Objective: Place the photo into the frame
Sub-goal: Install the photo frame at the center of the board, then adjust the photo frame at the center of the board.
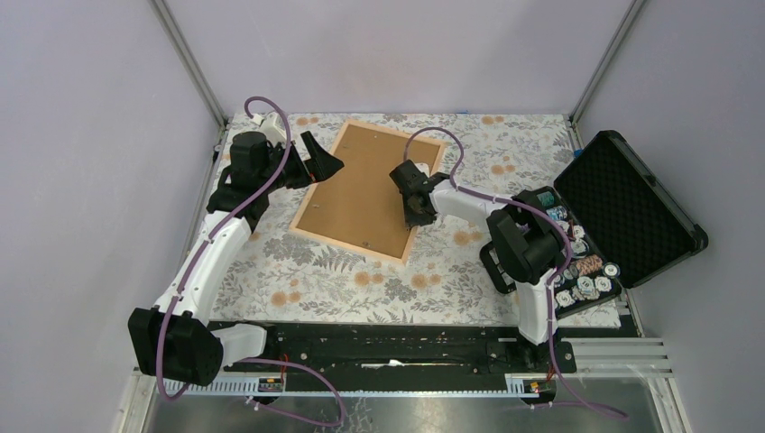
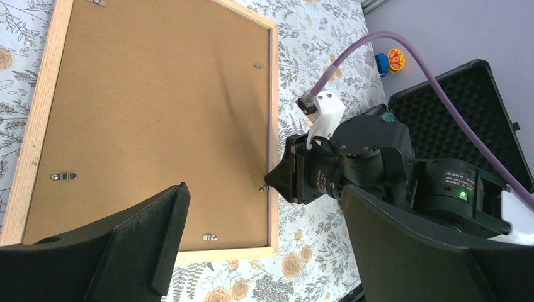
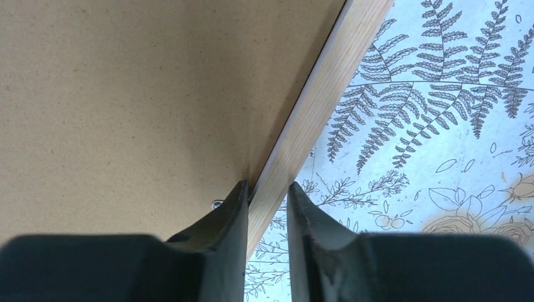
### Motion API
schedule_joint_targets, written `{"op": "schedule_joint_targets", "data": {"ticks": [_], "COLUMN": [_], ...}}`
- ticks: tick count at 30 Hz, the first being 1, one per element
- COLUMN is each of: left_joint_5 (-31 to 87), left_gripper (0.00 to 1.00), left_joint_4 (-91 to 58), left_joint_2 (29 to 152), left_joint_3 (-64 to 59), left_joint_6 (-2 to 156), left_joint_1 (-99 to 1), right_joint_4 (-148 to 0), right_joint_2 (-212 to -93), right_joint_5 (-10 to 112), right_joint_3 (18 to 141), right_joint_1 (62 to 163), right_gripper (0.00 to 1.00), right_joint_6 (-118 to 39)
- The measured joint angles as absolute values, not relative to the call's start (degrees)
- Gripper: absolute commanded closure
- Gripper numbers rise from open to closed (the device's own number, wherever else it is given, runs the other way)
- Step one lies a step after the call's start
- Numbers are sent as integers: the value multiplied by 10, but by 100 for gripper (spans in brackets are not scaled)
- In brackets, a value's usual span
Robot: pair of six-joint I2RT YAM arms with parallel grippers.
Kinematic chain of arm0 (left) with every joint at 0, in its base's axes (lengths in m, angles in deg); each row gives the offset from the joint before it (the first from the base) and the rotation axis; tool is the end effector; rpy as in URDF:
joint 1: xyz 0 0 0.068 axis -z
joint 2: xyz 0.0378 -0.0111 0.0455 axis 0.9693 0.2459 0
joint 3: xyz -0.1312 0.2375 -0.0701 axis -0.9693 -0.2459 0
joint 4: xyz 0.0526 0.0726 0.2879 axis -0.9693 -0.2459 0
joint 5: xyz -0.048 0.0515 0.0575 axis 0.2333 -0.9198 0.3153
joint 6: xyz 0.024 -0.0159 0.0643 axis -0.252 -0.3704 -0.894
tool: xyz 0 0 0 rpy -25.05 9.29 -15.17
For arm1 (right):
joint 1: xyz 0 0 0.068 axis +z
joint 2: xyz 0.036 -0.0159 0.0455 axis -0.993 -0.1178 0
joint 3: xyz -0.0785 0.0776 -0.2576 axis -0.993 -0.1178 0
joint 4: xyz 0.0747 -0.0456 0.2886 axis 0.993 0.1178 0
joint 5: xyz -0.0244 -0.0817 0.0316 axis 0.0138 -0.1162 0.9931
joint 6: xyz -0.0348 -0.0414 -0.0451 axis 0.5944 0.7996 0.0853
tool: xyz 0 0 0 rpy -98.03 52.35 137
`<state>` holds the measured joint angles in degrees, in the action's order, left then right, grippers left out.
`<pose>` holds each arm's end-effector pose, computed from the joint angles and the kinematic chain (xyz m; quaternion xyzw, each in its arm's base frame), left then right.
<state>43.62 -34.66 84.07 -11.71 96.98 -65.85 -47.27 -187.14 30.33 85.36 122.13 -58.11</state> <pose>0.3238 -0.0803 0.3478 -0.0349 0.8187 -0.3532 0.4514 0.3753 0.2864 0.1324 -0.0859 0.9591 0.0394 0.2668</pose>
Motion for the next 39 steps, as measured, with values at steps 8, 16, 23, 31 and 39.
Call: {"op": "schedule_joint_targets", "data": {"ticks": [8,16,23,31,39], "left_joint_5": [436,437,430,429,413], "left_gripper": [1,1,1,1,1], "left_joint_4": [-347,-346,-350,-344,-347], "left_joint_2": [841,844,852,853,855], "left_joint_3": [-117,-117,-118,-122,-123], "left_joint_6": [970,970,967,967,961], "left_joint_1": [-659,-659,-664,-670,-670], "right_joint_4": [-476,-483,-520,-558,-542], "right_joint_2": [-1877,-1885,-1895,-1942,-1981], "right_joint_5": [301,322,420,478,529], "right_joint_3": [860,872,878,934,998], "right_joint_1": [1219,1215,1184,1174,1148], "right_gripper": [90,100,100,97,74], "right_joint_6": [-614,-569,-459,-314,-193]}}
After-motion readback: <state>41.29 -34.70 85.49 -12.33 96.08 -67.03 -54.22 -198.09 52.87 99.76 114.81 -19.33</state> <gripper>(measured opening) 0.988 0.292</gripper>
